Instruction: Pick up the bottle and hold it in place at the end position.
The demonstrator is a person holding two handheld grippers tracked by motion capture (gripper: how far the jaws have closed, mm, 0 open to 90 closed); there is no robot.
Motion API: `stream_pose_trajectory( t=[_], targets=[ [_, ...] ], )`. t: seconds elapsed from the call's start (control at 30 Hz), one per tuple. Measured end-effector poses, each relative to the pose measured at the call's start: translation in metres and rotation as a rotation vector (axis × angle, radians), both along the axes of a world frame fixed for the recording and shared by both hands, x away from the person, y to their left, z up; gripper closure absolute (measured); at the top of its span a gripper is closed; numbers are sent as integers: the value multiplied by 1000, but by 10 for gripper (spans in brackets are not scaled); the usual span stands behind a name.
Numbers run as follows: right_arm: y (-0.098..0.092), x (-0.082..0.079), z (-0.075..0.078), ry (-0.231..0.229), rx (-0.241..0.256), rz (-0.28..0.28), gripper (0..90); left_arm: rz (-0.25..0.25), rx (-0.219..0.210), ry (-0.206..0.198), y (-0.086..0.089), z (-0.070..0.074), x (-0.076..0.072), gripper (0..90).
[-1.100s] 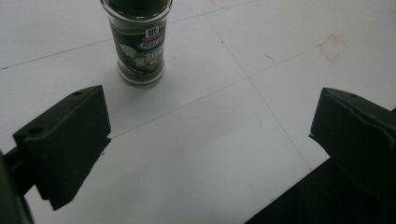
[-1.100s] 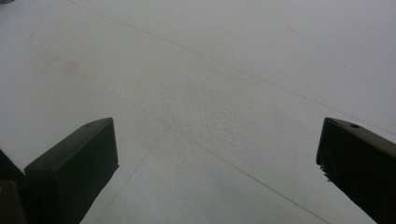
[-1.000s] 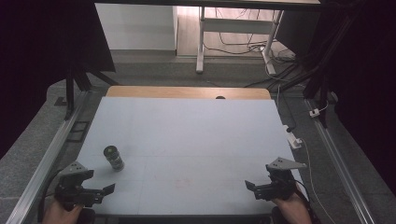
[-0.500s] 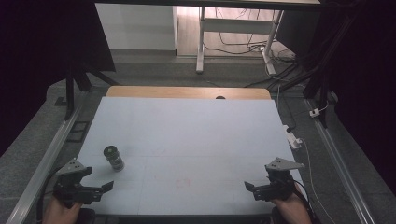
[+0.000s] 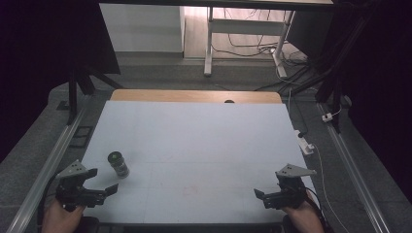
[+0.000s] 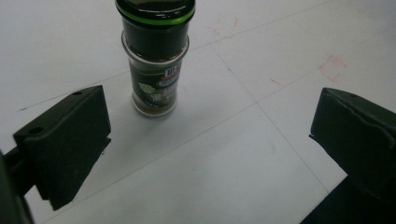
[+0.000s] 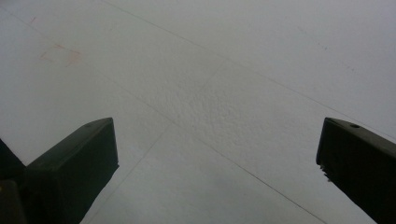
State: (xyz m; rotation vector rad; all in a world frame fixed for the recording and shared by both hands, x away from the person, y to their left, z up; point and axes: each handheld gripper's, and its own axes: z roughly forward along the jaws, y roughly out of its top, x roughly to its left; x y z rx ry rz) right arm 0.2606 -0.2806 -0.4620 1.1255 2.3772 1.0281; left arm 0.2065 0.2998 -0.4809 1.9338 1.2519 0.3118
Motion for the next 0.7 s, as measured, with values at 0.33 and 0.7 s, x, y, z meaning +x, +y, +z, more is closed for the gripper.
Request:
stream_pose_trajectory(
  t=[0.33,0.7],
  targets=[
    [1,0,0,6,-4,4,0,17,23,-27,-5,-4,15,0],
    [2,0,-1,8,-12,8,0,40,89,-5,-10,-10,35,1]
  ],
)
